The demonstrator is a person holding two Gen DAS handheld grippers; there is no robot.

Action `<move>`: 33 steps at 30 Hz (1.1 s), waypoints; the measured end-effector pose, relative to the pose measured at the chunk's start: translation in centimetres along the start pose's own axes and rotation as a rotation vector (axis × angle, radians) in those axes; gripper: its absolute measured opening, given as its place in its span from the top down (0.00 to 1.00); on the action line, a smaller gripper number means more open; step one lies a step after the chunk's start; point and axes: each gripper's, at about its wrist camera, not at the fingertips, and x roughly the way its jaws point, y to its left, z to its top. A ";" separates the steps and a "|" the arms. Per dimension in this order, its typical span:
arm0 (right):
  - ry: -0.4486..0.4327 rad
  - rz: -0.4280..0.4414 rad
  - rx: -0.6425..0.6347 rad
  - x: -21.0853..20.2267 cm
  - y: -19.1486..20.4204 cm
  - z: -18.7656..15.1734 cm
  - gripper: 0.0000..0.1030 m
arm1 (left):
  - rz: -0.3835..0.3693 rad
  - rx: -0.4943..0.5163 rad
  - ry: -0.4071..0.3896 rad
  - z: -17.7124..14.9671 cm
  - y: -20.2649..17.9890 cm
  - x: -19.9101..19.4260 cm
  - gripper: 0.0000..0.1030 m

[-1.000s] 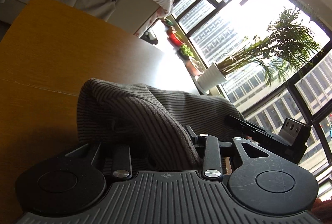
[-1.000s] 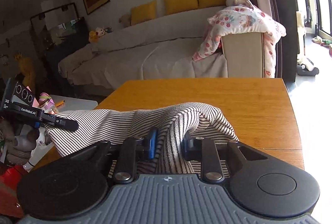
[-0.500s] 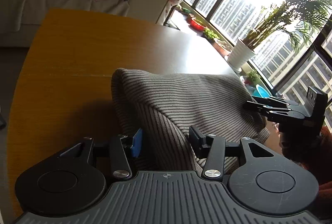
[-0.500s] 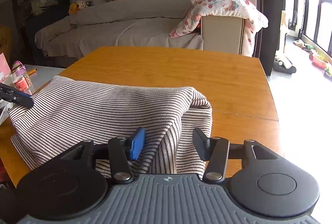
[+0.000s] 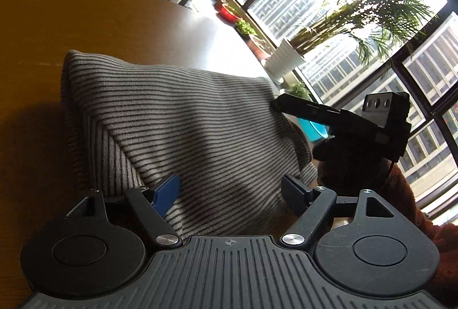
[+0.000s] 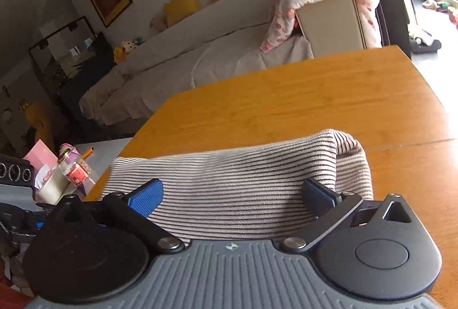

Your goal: Fold clothes

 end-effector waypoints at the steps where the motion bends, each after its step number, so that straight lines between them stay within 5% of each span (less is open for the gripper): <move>1: -0.018 0.001 -0.017 0.0 0.0 -0.4 0.00 | -0.010 -0.013 -0.005 0.3 0.4 0.0 0.19; 13: -0.105 -0.096 -0.049 -0.3 2.0 -3.0 0.00 | 0.144 -0.092 -0.155 9.2 3.6 4.8 0.14; 18: -0.066 -0.093 -0.111 -1.0 3.6 -2.7 0.00 | 0.173 -0.051 -0.133 8.6 1.6 4.5 0.08; 22: -0.123 -0.120 -0.178 -3.1 3.2 -0.6 0.00 | 0.072 -0.051 -0.116 6.4 0.1 2.0 0.07; 27: -0.080 -0.473 -0.300 -1.2 2.1 1.4 0.00 | -0.099 -0.187 -0.053 4.8 1.5 1.8 0.05; 30: -0.006 -0.581 -0.366 0.8 1.4 0.6 0.00 | -0.090 -0.206 -0.050 5.1 2.3 3.0 0.05; 33: -0.034 -0.607 -0.394 0.6 2.3 -0.8 0.00 | -0.081 -0.202 -0.074 6.1 3.3 3.9 0.05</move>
